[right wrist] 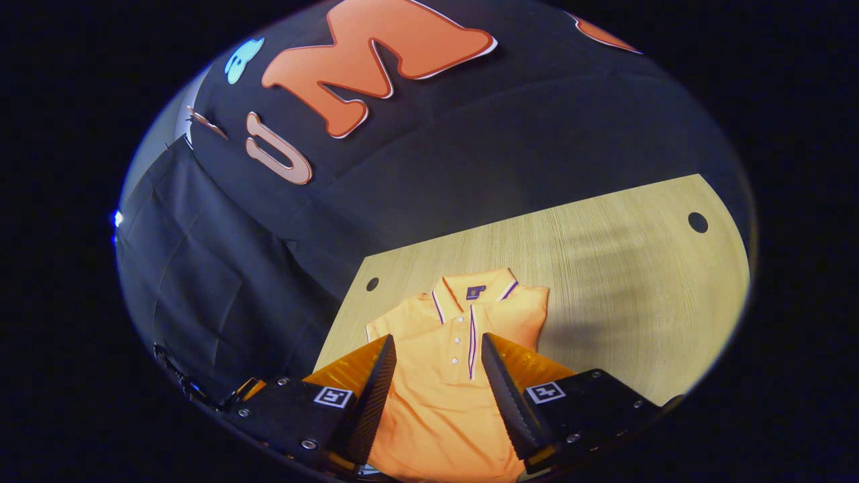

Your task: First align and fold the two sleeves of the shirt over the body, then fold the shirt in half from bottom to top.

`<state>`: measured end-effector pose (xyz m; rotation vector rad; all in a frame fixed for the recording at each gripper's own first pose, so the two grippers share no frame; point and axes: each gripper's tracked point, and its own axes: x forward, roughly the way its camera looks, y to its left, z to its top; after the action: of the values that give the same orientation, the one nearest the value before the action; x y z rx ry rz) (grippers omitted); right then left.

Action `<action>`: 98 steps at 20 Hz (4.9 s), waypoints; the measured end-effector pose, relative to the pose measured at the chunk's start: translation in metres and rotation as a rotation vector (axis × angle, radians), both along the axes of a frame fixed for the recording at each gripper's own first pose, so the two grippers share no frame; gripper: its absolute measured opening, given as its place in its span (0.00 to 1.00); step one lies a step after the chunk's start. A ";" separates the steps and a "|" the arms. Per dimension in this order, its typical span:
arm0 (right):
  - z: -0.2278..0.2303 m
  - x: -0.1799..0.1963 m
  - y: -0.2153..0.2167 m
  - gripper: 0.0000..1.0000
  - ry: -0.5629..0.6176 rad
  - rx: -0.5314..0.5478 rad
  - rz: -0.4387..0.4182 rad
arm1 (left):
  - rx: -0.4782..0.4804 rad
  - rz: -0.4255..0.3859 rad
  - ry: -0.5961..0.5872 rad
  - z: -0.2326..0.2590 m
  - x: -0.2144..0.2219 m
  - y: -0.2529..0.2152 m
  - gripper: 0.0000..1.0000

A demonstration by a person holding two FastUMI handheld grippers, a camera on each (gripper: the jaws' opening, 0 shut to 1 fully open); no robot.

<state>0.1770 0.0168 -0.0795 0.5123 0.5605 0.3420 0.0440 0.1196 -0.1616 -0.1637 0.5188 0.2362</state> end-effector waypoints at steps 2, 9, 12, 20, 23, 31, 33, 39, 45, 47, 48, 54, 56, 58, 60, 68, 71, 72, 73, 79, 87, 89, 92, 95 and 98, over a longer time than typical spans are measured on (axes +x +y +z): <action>0.007 -0.016 -0.001 0.82 -0.043 0.023 -0.045 | -0.017 -0.017 0.047 -0.015 0.016 0.010 0.99; -0.001 -0.070 -0.028 0.90 -0.077 -0.128 -0.293 | -0.113 -0.151 0.255 -0.099 0.085 0.016 1.00; -0.004 -0.100 -0.031 0.94 -0.059 -0.174 -0.370 | -0.136 -0.227 0.327 -0.137 0.115 0.008 1.00; -0.013 -0.167 -0.039 0.97 -0.020 -0.179 -0.613 | -0.243 -0.304 0.508 -0.195 0.164 -0.006 1.00; -0.014 -0.186 -0.040 0.97 0.001 -0.199 -0.656 | -0.276 -0.302 0.558 -0.210 0.186 -0.006 0.98; -0.028 -0.207 -0.038 0.98 0.044 -0.173 -0.720 | -0.146 -0.280 0.742 -0.251 0.218 0.003 0.97; -0.033 -0.213 -0.042 0.98 0.057 -0.169 -0.740 | -0.090 -0.301 0.764 -0.257 0.223 0.000 0.99; -0.044 -0.219 -0.045 0.98 0.073 -0.109 -0.786 | -0.080 -0.411 0.741 -0.252 0.231 -0.022 0.54; -0.040 -0.220 -0.049 0.98 0.065 -0.107 -0.785 | -0.151 -0.496 0.589 -0.225 0.242 -0.040 0.09; -0.033 -0.223 -0.050 0.98 0.062 -0.105 -0.788 | -0.127 -0.543 0.523 -0.206 0.250 -0.048 0.09; -0.033 -0.223 -0.050 0.98 0.060 -0.103 -0.787 | -0.128 -0.578 0.486 -0.194 0.254 -0.058 0.10; -0.033 -0.223 -0.049 0.98 0.060 -0.088 -0.775 | -0.130 -0.758 0.362 -0.149 0.262 -0.121 0.09; -0.033 -0.223 -0.049 0.98 0.059 -0.093 -0.772 | -0.136 -0.791 0.354 -0.146 0.261 -0.145 0.09; -0.034 -0.223 -0.050 0.98 0.066 -0.092 -0.778 | -0.152 -0.826 0.355 -0.148 0.260 -0.167 0.10; -0.032 -0.223 -0.049 0.98 0.069 -0.084 -0.788 | -0.210 -0.883 0.363 -0.144 0.250 -0.192 0.13; -0.025 -0.223 -0.051 0.98 0.014 -0.124 -0.750 | -0.241 -0.862 0.228 -0.092 0.226 -0.179 0.99; -0.006 -0.216 -0.056 0.98 -0.067 -0.198 -0.717 | -0.215 -0.790 0.112 -0.054 0.214 -0.150 0.99; 0.003 -0.213 -0.057 0.98 -0.102 -0.214 -0.710 | -0.207 -0.766 0.073 -0.040 0.208 -0.141 0.99; 0.012 -0.207 -0.056 0.98 -0.145 -0.226 -0.698 | -0.197 -0.744 0.037 -0.029 0.200 -0.134 0.99; 0.054 -0.202 -0.056 0.98 -0.324 -0.346 -0.559 | -0.087 -0.597 -0.197 0.057 0.140 -0.102 0.98; 0.075 -0.214 -0.048 0.97 -0.490 -0.351 -0.456 | 0.027 -0.380 -0.482 0.140 0.037 -0.075 0.98; 0.072 -0.218 -0.046 0.98 -0.509 -0.352 -0.439 | 0.022 -0.360 -0.520 0.149 0.008 -0.079 0.97; 0.050 -0.224 -0.043 0.98 -0.477 -0.349 -0.386 | 0.025 -0.331 -0.492 0.133 -0.026 -0.079 0.97; 0.015 -0.230 -0.045 0.98 -0.423 -0.362 -0.346 | 0.047 -0.311 -0.427 0.102 -0.050 -0.075 0.98; -0.020 -0.239 -0.044 0.98 -0.335 -0.374 -0.298 | 0.065 -0.300 -0.361 0.071 -0.072 -0.069 0.98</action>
<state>-0.0621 -0.0270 -0.0997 0.1651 0.2080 0.0317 -0.0277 0.0503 -0.0905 -0.0612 0.1722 -0.0710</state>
